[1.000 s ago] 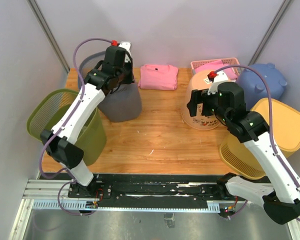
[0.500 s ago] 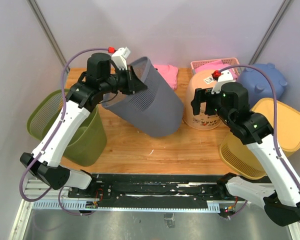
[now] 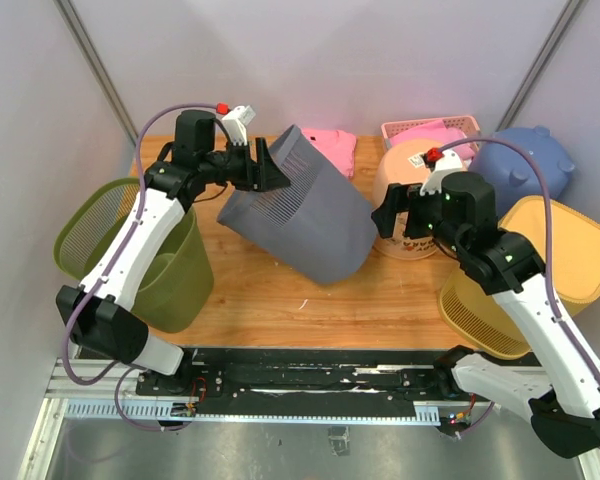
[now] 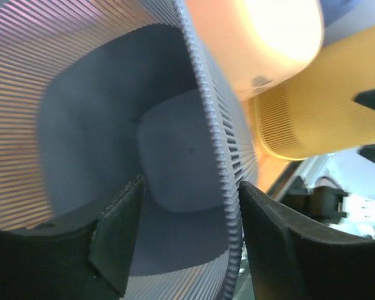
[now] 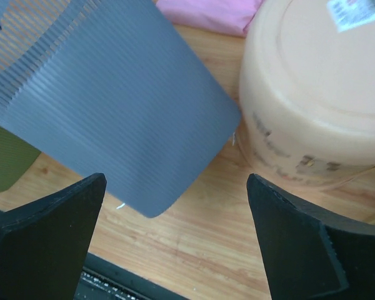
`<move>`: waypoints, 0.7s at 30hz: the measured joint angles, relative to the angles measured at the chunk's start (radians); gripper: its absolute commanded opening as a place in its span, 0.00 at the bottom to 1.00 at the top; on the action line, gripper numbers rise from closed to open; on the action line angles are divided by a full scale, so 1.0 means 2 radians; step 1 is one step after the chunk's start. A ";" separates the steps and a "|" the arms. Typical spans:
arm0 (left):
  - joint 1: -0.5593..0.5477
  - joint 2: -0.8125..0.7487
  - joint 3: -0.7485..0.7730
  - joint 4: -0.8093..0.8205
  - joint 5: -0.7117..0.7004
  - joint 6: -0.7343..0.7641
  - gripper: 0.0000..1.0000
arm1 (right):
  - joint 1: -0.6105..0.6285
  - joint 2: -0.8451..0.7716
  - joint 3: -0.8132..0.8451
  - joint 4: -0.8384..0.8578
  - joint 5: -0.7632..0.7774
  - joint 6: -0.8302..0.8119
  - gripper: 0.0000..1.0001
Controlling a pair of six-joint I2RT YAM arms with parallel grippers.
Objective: Turn the large container upside down
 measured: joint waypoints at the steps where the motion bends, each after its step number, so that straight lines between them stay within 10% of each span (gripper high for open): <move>1: 0.001 0.007 0.004 -0.010 -0.019 0.008 0.78 | 0.000 0.000 -0.006 0.000 -0.004 0.006 0.97; 21: 0.002 0.010 -0.012 -0.036 -0.251 0.058 0.89 | 0.000 0.008 -0.200 0.153 -0.079 0.202 0.92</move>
